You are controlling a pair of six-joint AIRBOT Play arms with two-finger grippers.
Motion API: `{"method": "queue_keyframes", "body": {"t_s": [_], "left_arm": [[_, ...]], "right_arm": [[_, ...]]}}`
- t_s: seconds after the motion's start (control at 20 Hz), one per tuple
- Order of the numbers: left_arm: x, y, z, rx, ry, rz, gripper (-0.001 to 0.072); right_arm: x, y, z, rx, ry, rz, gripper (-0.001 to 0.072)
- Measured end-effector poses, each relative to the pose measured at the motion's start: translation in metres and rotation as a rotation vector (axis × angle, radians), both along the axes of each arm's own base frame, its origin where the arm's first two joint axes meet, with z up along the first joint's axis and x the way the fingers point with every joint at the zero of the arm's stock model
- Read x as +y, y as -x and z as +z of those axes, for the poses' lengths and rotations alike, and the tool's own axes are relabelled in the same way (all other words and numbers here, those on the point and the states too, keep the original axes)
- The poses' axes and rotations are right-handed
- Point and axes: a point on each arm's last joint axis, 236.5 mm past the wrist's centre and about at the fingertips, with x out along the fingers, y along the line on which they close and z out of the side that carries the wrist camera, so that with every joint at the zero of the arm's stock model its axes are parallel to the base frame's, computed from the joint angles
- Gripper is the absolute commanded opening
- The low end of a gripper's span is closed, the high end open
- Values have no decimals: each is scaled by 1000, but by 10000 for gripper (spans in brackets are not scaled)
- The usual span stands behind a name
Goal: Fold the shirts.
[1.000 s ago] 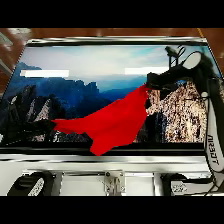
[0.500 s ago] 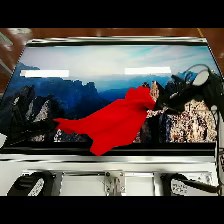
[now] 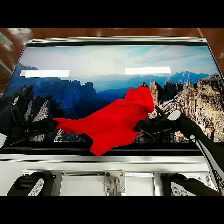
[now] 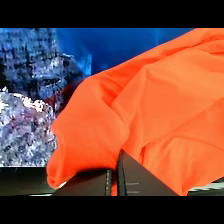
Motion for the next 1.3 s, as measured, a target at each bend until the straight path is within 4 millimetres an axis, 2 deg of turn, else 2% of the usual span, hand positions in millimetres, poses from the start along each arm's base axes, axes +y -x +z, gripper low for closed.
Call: {"method": "queue_keyframes", "body": {"t_s": [0.2, 0.25, 0.3, 0.35, 0.45, 0.6, 0.7, 0.75, 0.85, 0.9, 1.0, 1.05, 1.15, 1.25, 1.3], "left_arm": [[0, -1, 1, -4, 0, 2, 43], [0, -1, 1, -5, 0, 2, 43], [0, -1, 1, -6, 0, 1, 43], [0, -1, 1, -7, -3, -1, 43], [0, -1, 1, -10, -7, -7, 43], [1, -2, 4, -27, -23, -22, 43], [7, -6, 14, -58, -53, -23, 43], [12, -10, 24, -87, -75, -23, 43], [19, -21, 64, -183, -124, -39, 43], [23, -26, 92, -247, -148, -43, 43], [30, -33, 171, -427, -188, -33, 43], [32, -31, 217, -533, -206, -22, 44], [35, -14, 310, -749, -231, 7, 44], [35, 19, 390, -947, -247, 33, 43], [35, 40, 423, -1032, -255, 43, 44]], "right_arm": [[17, 2, -11, -7, 21, -23, 691], [22, 2, -11, -10, 18, -28, 635], [26, 1, -12, -18, 17, -35, 437], [31, 0, -13, -25, 15, -41, 290], [41, -6, -11, -52, 3, -61, 60], [53, -17, 3, -127, -24, -21, 56], [55, -39, 33, -246, -45, 21, 55], [54, -54, 57, -329, -53, 43, 55], [43, -89, 128, -562, -52, 95, 55], [33, -106, 179, -717, -28, 114, 55], [4, -125, 291, -1030, 59, 119, 55], [-10, -125, 348, -1176, 109, 107, 55], [-39, -103, 462, -1446, 218, 59, 55], [-61, -65, 549, -1639, 293, -5, 55], [-69, -45, 580, -1705, 317, -30, 55]]}}
